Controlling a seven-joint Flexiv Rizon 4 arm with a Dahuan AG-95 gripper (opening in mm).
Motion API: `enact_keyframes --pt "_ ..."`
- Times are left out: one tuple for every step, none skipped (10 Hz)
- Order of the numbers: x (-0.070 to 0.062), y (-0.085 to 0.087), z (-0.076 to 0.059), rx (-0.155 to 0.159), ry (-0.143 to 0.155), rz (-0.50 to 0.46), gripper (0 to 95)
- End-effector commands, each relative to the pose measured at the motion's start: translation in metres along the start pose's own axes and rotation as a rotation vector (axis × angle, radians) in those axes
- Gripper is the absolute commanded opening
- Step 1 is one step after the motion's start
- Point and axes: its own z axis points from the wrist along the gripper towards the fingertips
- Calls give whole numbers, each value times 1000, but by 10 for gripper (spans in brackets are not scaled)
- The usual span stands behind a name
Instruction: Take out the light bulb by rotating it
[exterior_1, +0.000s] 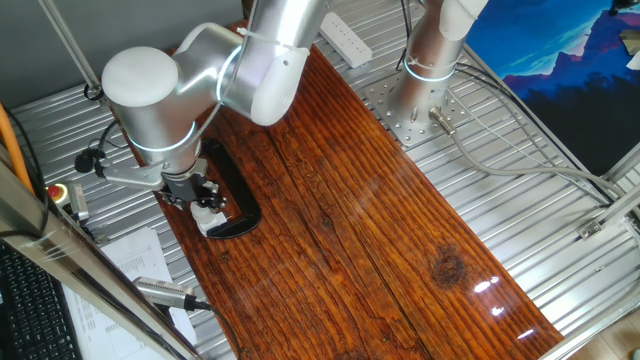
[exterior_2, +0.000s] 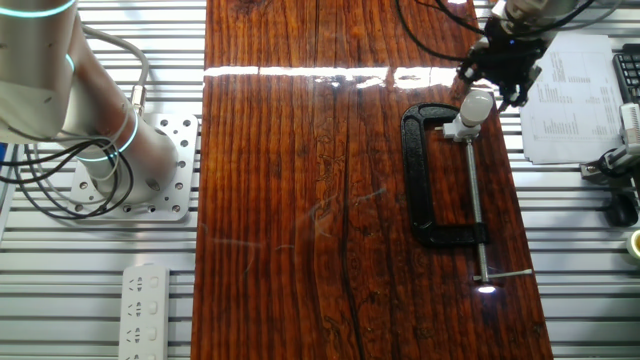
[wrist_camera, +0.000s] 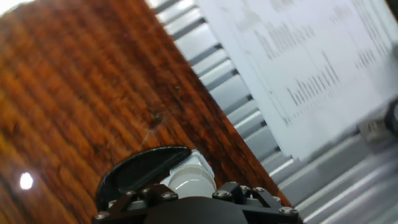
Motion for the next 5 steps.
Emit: enact_keyframes --pt "4 0 1 0 -3 113 570" --pt "4 0 1 1 -3 115 570" --pt "4 0 1 3 1 119 570" --pt "4 0 1 4 2 123 380" --pt "5 0 1 5 4 135 380"
